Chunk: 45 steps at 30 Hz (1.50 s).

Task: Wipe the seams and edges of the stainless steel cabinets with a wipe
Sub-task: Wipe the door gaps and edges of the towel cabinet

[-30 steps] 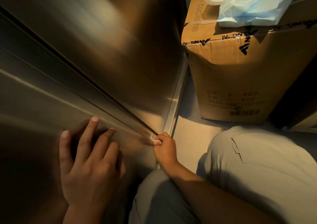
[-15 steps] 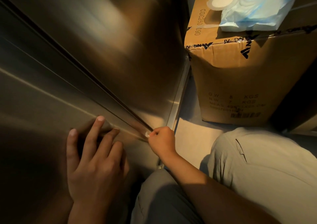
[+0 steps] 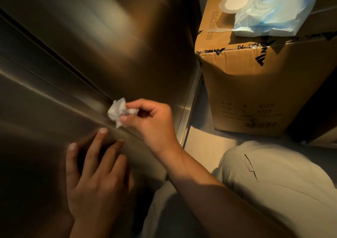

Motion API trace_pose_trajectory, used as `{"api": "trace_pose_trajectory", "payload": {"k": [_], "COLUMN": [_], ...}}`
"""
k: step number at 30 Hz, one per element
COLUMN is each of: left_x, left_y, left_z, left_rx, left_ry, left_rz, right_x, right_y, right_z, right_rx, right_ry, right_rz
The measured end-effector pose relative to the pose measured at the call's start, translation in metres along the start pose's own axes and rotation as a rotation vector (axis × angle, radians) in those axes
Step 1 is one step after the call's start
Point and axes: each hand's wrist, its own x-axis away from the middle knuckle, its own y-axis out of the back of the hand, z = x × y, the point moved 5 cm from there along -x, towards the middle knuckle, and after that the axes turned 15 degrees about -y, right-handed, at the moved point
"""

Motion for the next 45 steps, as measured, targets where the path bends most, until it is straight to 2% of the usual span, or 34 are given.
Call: {"api": "trace_pose_trajectory", "payload": {"k": [3, 8, 12, 17, 22, 26, 29, 37, 40, 43, 45], "left_x": [0.0, 0.001, -0.002, -0.019, -0.067, -0.123, -0.155, -0.212, -0.23, -0.241, -0.25], "left_y": [0.0, 0.0, 0.005, 0.033, 0.111, 0.169, 0.208, 0.282, 0.304, 0.33, 0.348], "left_z": [-0.001, 0.002, 0.002, -0.004, 0.017, 0.037, 0.046, 0.094, 0.11, 0.127, 0.136], "left_rx": [0.021, 0.068, 0.198, 0.557, 0.944, 1.183, 1.242, 1.187, 1.22, 1.313, 1.39], "left_ry": [0.011, 0.018, 0.066, 0.228, 0.421, 0.55, 0.469, 0.348, 0.359, 0.364, 0.372], "left_rz": [0.0, 0.027, 0.077, 0.203, 0.088, 0.109, 0.101, 0.034, 0.033, -0.064, -0.073], "right_x": [-0.004, 0.001, 0.019, 0.043, 0.078, 0.118, 0.139, 0.155, 0.161, 0.173, 0.183], "right_y": [0.008, 0.005, 0.007, 0.022, 0.032, 0.023, 0.015, -0.019, -0.03, -0.043, -0.05], "right_z": [-0.001, -0.002, 0.022, 0.073, 0.132, 0.182, 0.228, 0.348, 0.383, 0.417, 0.439], "right_rx": [-0.051, -0.154, -0.099, 0.033, 0.137, 0.224, 0.252, 0.317, 0.216, 0.228, 0.234], "right_ry": [-0.036, -0.245, -0.358, -0.37, -0.406, -0.412, -0.391, -0.254, -0.291, -0.242, -0.22], "right_rz": [-0.058, -0.104, -0.145, -0.23, -0.3, -0.308, -0.355, -0.353, -0.321, -0.322, -0.341]}}
